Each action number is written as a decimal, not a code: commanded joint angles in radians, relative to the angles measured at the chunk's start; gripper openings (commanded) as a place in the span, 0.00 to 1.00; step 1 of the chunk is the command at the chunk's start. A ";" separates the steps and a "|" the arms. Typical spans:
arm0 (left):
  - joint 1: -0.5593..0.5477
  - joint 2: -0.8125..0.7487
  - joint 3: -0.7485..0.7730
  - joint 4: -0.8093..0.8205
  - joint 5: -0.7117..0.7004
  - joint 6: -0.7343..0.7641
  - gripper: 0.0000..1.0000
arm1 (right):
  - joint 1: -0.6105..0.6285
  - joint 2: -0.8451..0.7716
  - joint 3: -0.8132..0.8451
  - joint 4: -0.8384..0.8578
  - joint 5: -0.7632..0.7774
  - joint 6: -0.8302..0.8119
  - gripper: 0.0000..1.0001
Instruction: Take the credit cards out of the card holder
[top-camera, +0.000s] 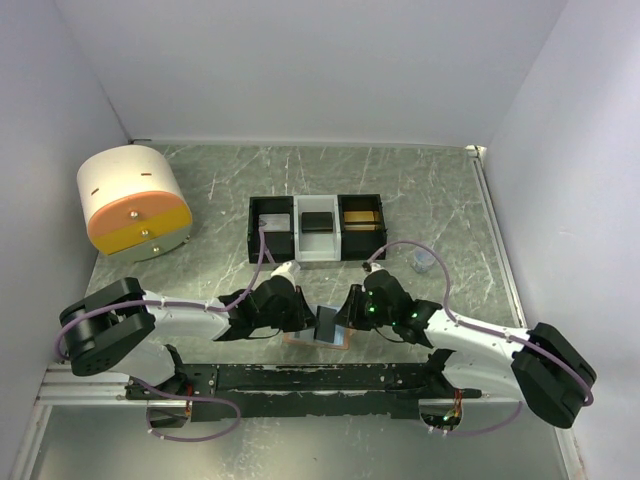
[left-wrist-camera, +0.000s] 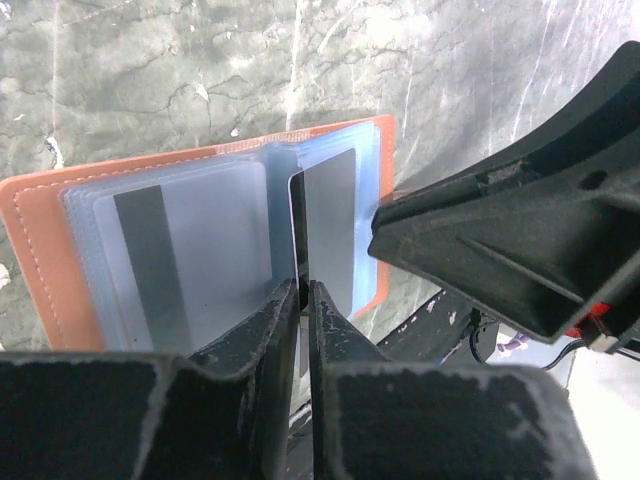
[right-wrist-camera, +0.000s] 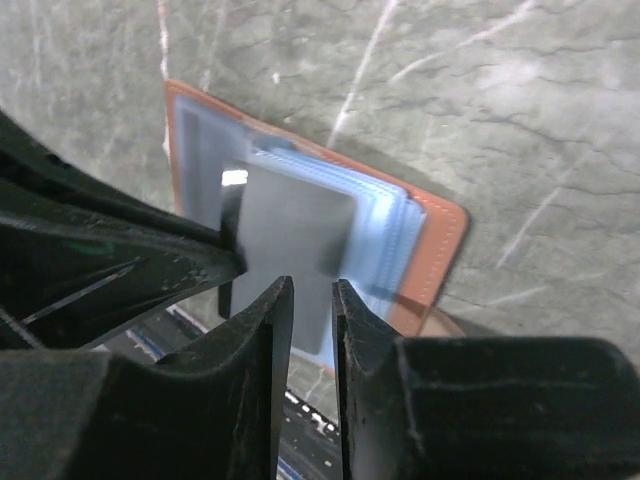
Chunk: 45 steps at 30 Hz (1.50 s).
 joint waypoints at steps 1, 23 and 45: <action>0.002 -0.002 0.018 0.062 0.020 -0.013 0.18 | -0.001 -0.024 0.007 0.063 -0.097 -0.017 0.25; 0.002 0.020 -0.051 0.247 0.085 -0.065 0.25 | -0.002 0.003 -0.068 -0.031 0.096 0.110 0.22; 0.002 -0.021 -0.006 0.066 0.014 -0.037 0.07 | -0.003 0.099 0.003 -0.027 0.087 0.045 0.21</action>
